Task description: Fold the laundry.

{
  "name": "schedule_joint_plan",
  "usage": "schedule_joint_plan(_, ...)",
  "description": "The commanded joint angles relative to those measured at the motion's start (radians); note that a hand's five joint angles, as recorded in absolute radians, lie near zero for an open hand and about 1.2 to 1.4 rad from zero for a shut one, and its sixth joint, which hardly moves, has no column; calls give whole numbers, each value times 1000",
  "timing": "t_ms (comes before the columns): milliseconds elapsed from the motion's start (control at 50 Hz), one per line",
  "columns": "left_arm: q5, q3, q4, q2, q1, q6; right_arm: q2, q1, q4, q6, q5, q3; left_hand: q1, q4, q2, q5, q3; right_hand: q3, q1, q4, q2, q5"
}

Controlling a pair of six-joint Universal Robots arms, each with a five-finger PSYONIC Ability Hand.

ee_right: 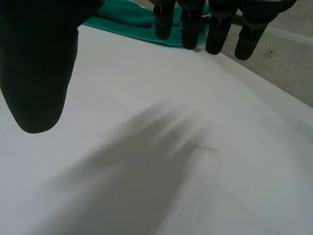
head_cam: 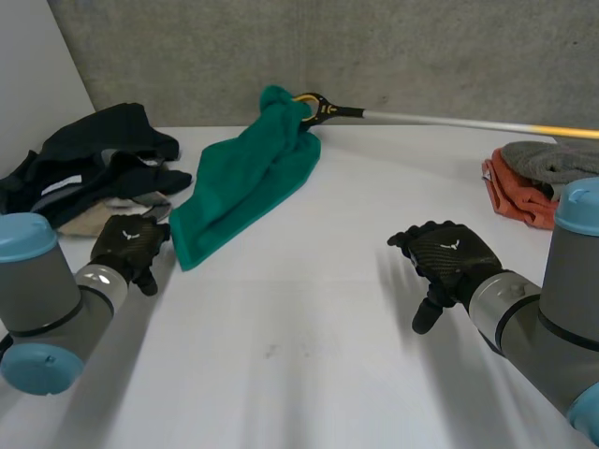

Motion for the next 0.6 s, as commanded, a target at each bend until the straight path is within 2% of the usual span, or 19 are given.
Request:
schedule_joint_plan(20, 41, 56, -6, -54, -8, -1, 1, -4, -10, 0, -1, 2, 67, 76, 70, 66, 68, 54, 63, 55, 75, 48)
schedule_joint_plan(120, 107, 119, -1, -69, -38, -7, 2, -2, -18, 0, 0, 0, 73, 82, 76, 72, 74, 54, 63, 55, 75, 48)
schedule_joint_plan(460, 107, 366, -15, -259, -86, 8, 16, -7, -21, -1, 0, 2, 84, 94, 88, 83, 86, 54, 63, 55, 75, 48)
schedule_joint_plan(600, 101, 363, -4, -227, -118, 9, 24, -7, -21, -10, 0, 8, 237, 246, 241, 236, 238, 54, 63, 55, 75, 48)
